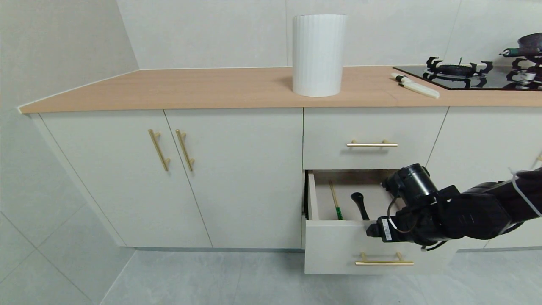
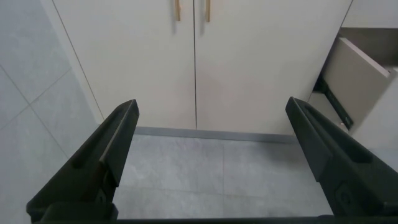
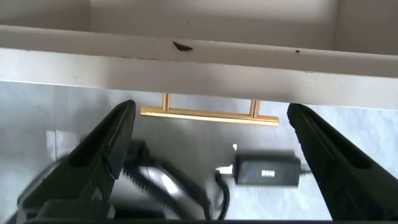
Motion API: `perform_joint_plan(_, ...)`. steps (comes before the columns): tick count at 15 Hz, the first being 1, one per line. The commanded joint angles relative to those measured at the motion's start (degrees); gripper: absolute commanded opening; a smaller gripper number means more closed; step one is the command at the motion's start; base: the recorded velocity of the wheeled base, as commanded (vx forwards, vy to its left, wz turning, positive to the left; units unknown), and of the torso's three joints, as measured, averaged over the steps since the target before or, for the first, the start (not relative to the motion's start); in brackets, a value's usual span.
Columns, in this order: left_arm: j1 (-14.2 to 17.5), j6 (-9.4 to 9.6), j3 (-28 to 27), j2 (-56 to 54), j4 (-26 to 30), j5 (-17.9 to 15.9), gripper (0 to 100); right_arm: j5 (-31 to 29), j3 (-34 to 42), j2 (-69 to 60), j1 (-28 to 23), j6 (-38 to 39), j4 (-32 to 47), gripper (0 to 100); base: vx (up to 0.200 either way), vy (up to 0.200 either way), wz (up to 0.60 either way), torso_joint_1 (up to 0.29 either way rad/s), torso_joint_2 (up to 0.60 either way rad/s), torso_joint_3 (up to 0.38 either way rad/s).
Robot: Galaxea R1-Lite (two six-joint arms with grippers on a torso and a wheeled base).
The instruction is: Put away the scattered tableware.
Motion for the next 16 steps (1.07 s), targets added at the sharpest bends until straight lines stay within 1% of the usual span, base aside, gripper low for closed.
perform_joint_plan(1,0.0,-0.04,0.01,0.02,0.02,0.07,100,0.06,-4.64,4.43,-1.81,-0.23,0.05,100,0.0,0.0,0.0,0.0,0.0,0.0)
perform_joint_plan(6,0.0,-0.04,0.01,0.02,0.02,0.07,100,0.14,-14.92,11.81,-4.98,-0.49,0.05,100,0.0,0.0,0.0,0.0,0.0,0.0)
perform_joint_plan(10,0.0,-0.04,0.01,0.02,-0.07,0.07,100,0.32,-22.57,15.86,-6.21,-0.23,-0.04,100,0.0,0.0,0.0,0.0,0.0,0.0)
perform_joint_plan(13,0.0,-0.04,0.01,0.02,0.02,0.07,100,0.23,-25.91,18.4,-7.17,-0.05,-0.3,100,0.0,0.0,0.0,0.0,0.0,0.0)
perform_joint_plan(15,0.0,-0.04,0.01,0.02,0.02,0.07,100,-0.21,-26.97,20.95,-7.61,-0.05,-3.55,100,0.0,0.0,0.0,0.0,0.0,0.0)
perform_joint_plan(16,0.0,-0.04,0.01,0.02,-0.07,-0.02,100,-0.38,-26.88,22.45,-7.7,-0.05,-8.65,100,0.0,0.0,0.0,0.0,0.0,0.0)
